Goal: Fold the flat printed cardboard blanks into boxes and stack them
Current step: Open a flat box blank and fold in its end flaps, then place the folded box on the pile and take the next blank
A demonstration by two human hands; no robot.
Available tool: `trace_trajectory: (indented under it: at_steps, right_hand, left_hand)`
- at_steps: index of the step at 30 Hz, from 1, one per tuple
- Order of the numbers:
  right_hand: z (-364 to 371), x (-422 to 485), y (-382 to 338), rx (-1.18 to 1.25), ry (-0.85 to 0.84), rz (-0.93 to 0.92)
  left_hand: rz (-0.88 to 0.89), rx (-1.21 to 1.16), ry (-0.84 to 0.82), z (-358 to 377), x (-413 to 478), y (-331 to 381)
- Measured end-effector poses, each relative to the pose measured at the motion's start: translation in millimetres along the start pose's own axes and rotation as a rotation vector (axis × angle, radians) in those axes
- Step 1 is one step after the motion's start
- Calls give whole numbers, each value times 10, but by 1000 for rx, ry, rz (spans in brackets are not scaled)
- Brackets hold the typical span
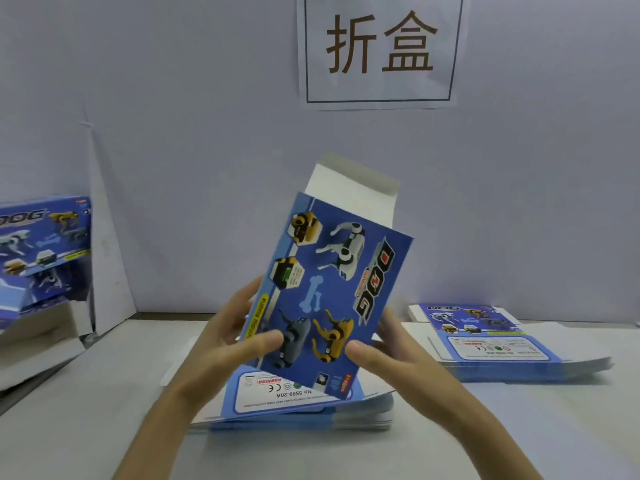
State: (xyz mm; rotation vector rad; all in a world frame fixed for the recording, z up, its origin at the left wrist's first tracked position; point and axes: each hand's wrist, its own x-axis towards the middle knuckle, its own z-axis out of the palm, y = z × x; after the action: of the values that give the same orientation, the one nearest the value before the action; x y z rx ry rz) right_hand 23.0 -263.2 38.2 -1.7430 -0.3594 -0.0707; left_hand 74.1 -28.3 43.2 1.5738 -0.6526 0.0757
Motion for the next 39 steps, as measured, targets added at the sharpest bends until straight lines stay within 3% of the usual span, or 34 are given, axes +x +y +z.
trace_trajectory:
  at_steps: [4, 8, 12, 14, 17, 19, 20, 22, 26, 29, 32, 35, 39]
  right_hand:
    - [181, 45, 147, -313, -86, 121]
    - [429, 116, 495, -1047, -319, 258]
    - [533, 157, 628, -1232, -350, 334]
    - [536, 179, 623, -1267, -345, 338]
    - [552, 203, 619, -1328, -375, 328]
    - [566, 215, 621, -1340, -387, 328]
    - [565, 224, 622, -1343, -391, 327]
    - [545, 235, 621, -1323, -389, 304]
    - [476, 239, 588, -1235, -338, 248]
    - [456, 256, 452, -1220, -311, 239]
    - [444, 241, 344, -1240, -360, 257]
    - [401, 212, 311, -1277, -346, 258]
    - [375, 157, 374, -1251, -305, 187]
  left_hand:
    - [-71, -55, 49, -256, -8, 6]
    - [-268, -85, 184, -662, -104, -5]
    - [-359, -243, 471, -1271, -204, 129]
    - [-253, -387, 698, -1584, -125, 351]
    - [154, -674, 979, -1943, 128, 681]
    - [263, -556, 1050, -1957, 273, 791]
    - [234, -437, 1022, -1902, 346, 767]
    - [115, -98, 808, -1610, 463, 597]
    - [-275, 409, 41, -690, 379, -40]
    - [-392, 853, -468, -108, 202, -593]
    - [-368, 1068, -525, 132, 110, -721]
    - [-375, 1033, -485, 162, 45, -761]
    - [-157, 1248, -422, 228, -89, -891]
